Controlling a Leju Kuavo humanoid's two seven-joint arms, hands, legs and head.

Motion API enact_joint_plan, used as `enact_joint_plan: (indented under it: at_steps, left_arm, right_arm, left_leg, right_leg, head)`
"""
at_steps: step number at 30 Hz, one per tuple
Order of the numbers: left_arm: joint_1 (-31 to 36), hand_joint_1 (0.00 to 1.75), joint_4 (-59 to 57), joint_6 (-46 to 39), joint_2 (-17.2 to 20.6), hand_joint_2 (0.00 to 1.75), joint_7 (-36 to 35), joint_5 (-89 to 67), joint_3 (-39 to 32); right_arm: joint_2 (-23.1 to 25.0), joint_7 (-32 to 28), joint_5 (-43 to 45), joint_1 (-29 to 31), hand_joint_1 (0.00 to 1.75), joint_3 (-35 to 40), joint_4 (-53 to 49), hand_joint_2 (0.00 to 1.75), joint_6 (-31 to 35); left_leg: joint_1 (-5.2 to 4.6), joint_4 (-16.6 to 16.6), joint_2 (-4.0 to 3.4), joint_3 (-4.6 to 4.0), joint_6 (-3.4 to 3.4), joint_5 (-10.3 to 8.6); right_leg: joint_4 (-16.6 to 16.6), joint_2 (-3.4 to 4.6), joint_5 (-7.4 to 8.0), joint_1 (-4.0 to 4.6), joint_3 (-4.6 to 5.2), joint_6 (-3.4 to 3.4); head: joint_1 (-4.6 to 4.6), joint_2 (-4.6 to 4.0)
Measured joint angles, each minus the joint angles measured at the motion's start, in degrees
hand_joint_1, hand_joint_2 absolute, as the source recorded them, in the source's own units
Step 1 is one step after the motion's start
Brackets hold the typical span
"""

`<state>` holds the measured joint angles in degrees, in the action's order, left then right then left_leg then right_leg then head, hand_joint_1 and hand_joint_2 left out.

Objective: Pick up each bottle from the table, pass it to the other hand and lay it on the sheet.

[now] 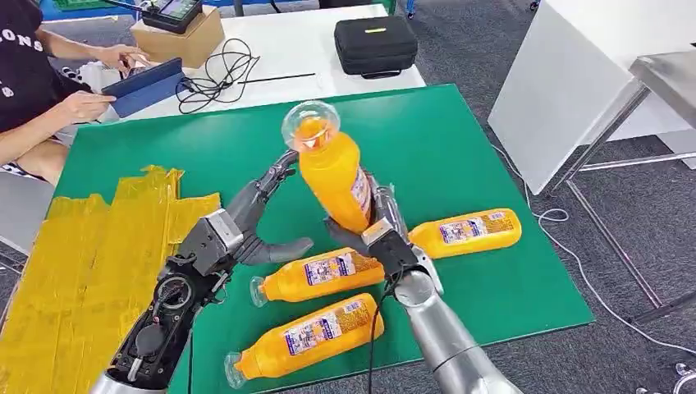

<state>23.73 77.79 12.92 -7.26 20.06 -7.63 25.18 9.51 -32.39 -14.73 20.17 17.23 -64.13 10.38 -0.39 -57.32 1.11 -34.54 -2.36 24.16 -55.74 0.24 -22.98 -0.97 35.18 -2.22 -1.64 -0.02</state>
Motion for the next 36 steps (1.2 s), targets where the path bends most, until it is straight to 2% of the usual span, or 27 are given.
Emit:
enact_joint_plan:
  at_steps: [10,25,26,27,28,29,36]
  left_arm:
    - [0.79,0.0,-0.9,-1.03,0.15,1.75,1.14,1.73,-0.15]
    - [0.22,0.0,-2.05,-1.2,0.98,1.75,1.92,3.04,-1.14]
    - [0.17,0.44,-2.23,-1.2,1.03,1.75,2.03,3.3,-1.25]
    - [0.15,1.43,-2.45,-1.2,1.05,1.75,2.12,3.59,-1.31]
    - [0.13,1.62,-2.65,-1.2,1.07,1.75,2.25,3.78,-1.36]
    - [0.09,1.75,-2.88,-1.22,1.07,1.75,2.43,4.09,-1.36]
    - [0.02,1.75,-3.72,-1.62,1.07,1.75,2.99,5.09,-1.6]
  right_arm:
    - [2.62,-2.19,-1.38,3.05,1.75,9.59,7.21,1.75,-5.81]
    - [2.82,-2.03,-2.73,5.51,1.75,13.37,10.33,1.75,-7.37]
    - [2.82,-1.99,-2.82,5.67,1.75,13.66,10.57,1.75,-7.48]
    - [2.84,-1.97,-2.89,5.85,1.75,13.92,10.8,1.75,-7.5]
    - [2.84,-1.97,-2.89,5.99,1.75,14.27,11.04,1.75,-7.5]
    - [2.84,-1.97,-2.86,6.15,1.75,14.55,11.28,1.75,-7.5]
    - [2.84,-1.97,-2.19,6.27,1.75,14.93,12.24,1.75,-6.49]
  left_leg:
    - [0.0,0.0,0.01,-0.04,0.0,0.01]
    - [-0.01,0.0,0.02,-0.05,0.0,0.0]
    - [0.0,0.0,0.02,-0.05,0.0,0.0]
    - [0.0,0.0,0.01,-0.05,0.0,0.0]
    - [0.0,0.0,0.01,-0.05,0.0,0.0]
    - [0.0,0.0,0.01,-0.04,0.0,0.0]
    - [-0.01,0.0,0.02,-0.05,0.0,0.0]
  right_leg:
    - [0.0,-0.01,-0.01,0.0,0.04,0.0]
    - [0.0,-0.02,-0.01,-0.01,0.04,0.0]
    - [0.0,-0.02,-0.01,0.0,0.04,0.0]
    - [0.0,-0.01,-0.01,0.0,0.04,0.0]
    - [0.0,-0.01,-0.01,0.0,0.04,0.0]
    - [0.0,-0.01,-0.01,0.0,0.05,0.0]
    - [0.0,-0.01,-0.01,-0.01,0.05,0.0]
  head:
    - [0.0,0.0]
    - [-0.02,0.0]
    - [0.0,0.0]
    - [-0.02,0.0]
    - [0.0,0.0]
    - [-0.02,0.0]
    - [-0.02,0.0]
